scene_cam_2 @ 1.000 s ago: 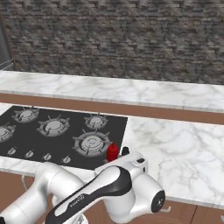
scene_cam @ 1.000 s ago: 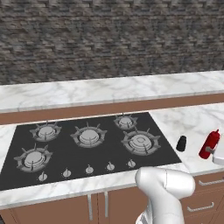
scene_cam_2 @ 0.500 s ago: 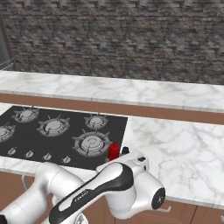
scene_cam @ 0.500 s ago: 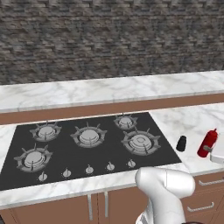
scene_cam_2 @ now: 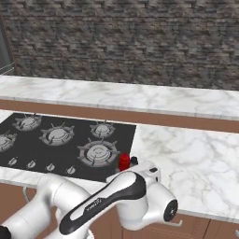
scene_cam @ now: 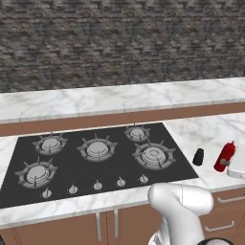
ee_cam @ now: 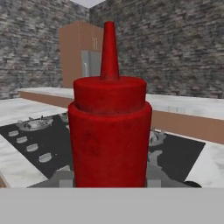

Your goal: Take 2 condiments from the cabinet and move them on the counter near the stove.Make sure the condiments are lined up with each other, next to each other.

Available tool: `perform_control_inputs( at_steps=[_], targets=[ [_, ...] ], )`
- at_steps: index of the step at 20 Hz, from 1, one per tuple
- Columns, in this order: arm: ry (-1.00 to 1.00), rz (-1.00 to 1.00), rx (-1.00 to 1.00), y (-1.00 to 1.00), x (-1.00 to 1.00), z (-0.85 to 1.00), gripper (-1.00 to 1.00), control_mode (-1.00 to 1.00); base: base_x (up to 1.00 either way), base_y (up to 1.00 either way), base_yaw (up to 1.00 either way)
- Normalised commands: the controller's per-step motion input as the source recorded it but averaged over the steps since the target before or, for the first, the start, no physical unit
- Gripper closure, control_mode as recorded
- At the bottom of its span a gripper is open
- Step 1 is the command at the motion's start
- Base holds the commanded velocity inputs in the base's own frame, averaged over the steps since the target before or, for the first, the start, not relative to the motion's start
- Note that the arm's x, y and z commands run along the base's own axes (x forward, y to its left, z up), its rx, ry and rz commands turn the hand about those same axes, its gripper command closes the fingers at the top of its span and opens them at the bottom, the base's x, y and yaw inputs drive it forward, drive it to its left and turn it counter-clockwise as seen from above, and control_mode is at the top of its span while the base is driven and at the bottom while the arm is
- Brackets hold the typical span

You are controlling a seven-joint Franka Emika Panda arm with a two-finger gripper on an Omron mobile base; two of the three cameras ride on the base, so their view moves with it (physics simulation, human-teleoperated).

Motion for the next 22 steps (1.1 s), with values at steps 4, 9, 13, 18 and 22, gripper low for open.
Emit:
perform_control_inputs(
  at_steps=[4, 9, 13, 18, 22],
  targets=[
    [0.0, 0.0, 0.0, -0.02, 0.22, -0.12, 1.0, -1.0, 0.0, 0.0, 0.0],
    [0.0, 0.0, 0.0, -0.06, 0.17, -0.17, 1.0, -1.0, 0.0, 0.0, 0.0],
    [0.0, 0.0, 0.0, -0.08, 0.14, -0.15, 1.0, -1.0, 0.0, 0.0, 0.0],
    [0.0, 0.0, 0.0, -0.04, 0.16, -0.15, 1.0, -1.0, 0.0, 0.0, 0.0],
    [0.0, 0.0, -0.01, -0.01, 0.17, -0.16, 1.0, -1.0, 0.0, 0.0, 0.0]
  ],
)
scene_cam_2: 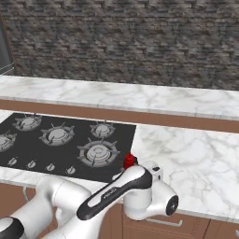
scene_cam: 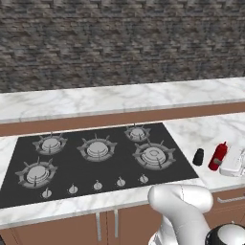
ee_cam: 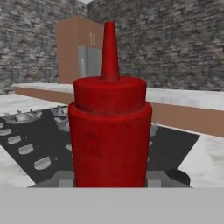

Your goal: Take 2 condiments from the cabinet and move them on the counter near the stove.Make sure the condiments are lined up with each other, next to each other.

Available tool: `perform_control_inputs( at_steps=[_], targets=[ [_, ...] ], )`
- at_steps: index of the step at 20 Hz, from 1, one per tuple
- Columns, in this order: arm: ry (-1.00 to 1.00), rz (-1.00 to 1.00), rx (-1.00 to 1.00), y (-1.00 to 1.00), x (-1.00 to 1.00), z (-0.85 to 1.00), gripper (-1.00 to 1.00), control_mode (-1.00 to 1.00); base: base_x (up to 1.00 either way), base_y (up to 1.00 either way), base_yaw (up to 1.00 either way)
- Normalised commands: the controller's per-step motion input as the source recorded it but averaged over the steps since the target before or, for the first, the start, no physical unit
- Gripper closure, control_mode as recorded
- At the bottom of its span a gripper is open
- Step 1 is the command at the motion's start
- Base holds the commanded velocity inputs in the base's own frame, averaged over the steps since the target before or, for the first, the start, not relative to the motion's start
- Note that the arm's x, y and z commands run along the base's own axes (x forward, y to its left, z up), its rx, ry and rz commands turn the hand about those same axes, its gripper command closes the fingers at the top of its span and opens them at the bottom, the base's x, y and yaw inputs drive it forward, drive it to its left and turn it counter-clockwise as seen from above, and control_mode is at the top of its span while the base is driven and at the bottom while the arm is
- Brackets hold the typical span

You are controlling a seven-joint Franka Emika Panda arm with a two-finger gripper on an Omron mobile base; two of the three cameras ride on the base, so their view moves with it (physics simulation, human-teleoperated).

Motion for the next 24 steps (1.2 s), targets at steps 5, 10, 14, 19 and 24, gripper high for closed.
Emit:
perform_control_inputs(
  at_steps=[5, 10, 14, 19, 24],
  targets=[
    [0.0, 0.0, 0.0, -0.02, 0.16, -0.13, 1.0, -1.0, 0.0, 0.0, 0.0],
    [0.0, 0.0, 0.0, -0.04, 0.18, -0.13, 1.0, -1.0, 0.0, 0.0, 0.0],
    [0.0, 0.0, -0.01, -0.03, 0.19, -0.16, 1.0, -1.0, 0.0, 0.0, 0.0],
    [0.0, 0.0, 0.0, -0.04, 0.17, -0.15, 1.0, -1.0, 0.0, 0.0, 0.0],
    [0.0, 0.0, 0.0, -0.08, 0.16, -0.12, 1.0, -1.0, 0.0, 0.0, 0.0]
  ],
)
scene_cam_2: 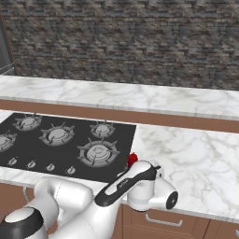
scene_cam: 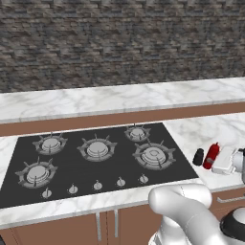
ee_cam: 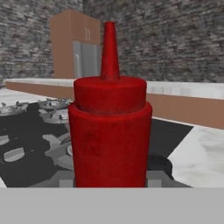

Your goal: Take 2 condiments from the cabinet and move them on the counter near the stove.Make sure the condiments are lined up with each other, next to each other.

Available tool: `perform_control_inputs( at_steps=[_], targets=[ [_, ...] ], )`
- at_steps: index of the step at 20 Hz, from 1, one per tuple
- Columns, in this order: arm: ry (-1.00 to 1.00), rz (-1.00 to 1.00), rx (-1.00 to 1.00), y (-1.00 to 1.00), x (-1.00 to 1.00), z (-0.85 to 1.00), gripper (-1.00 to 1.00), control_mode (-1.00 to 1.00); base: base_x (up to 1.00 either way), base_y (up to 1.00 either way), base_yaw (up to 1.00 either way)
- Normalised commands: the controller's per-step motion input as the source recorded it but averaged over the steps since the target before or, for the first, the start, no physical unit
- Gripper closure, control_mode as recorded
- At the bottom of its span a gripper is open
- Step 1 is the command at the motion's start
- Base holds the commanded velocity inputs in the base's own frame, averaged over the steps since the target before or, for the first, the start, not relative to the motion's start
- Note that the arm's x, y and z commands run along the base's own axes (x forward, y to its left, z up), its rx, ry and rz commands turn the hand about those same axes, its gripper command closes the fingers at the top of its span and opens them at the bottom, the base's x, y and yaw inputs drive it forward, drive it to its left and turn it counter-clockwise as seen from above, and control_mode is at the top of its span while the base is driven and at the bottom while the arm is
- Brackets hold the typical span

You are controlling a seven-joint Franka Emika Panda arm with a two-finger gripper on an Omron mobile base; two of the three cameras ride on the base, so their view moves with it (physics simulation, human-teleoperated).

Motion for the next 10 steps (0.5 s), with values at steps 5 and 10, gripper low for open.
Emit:
perform_control_inputs(
  at_steps=[5, 10],
  targets=[
    [0.0, 0.0, 0.0, -0.09, 0.15, -0.13, 1.0, -1.0, 0.0, 0.0, 0.0],
    [0.0, 0.0, 0.0, -0.04, 0.13, -0.12, 1.0, -1.0, 0.0, 0.0, 0.0]
  ],
)
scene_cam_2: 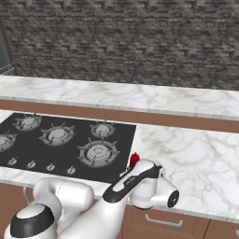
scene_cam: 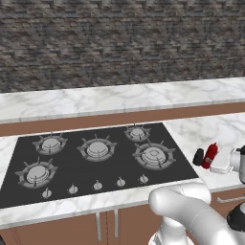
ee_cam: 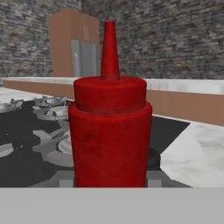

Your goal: Take 2 condiments from the cabinet and move them on the counter near the stove.Make sure the condiments are lined up with each other, next to each other.

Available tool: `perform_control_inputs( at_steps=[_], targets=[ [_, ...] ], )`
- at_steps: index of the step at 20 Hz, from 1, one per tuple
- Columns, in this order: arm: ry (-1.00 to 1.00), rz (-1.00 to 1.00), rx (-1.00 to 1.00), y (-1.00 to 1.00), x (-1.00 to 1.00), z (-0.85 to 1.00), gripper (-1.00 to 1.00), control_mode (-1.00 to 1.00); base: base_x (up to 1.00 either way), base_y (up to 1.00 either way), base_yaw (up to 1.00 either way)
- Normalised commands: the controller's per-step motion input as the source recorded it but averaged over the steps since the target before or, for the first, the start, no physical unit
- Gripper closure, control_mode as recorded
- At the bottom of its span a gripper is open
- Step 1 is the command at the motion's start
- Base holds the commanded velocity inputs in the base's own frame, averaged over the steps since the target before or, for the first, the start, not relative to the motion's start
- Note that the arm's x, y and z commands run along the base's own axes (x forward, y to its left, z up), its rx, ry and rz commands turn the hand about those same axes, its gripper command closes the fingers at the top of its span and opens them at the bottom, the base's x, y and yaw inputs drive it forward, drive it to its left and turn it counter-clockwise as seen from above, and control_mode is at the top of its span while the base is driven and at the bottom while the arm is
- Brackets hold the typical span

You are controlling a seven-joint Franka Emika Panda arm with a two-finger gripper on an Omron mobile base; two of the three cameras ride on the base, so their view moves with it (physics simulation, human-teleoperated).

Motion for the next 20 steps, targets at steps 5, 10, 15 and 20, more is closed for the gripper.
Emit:
perform_control_inputs(
  at_steps=[5, 10, 15, 20],
  targets=[
    [0.0, 0.0, 0.0, -0.03, 0.13, -0.14, 1.0, -1.0, 0.0, 0.0, 0.0],
    [0.0, 0.0, 0.0, -0.04, 0.13, -0.13, 1.0, -1.0, 0.0, 0.0, 0.0],
    [0.0, 0.0, 0.0, -0.06, 0.13, -0.12, 1.0, -1.0, 0.0, 0.0, 0.0],
    [0.0, 0.0, 0.0, -0.04, 0.06, -0.12, 1.0, -1.0, 0.0, 0.0, 0.0]
  ],
)
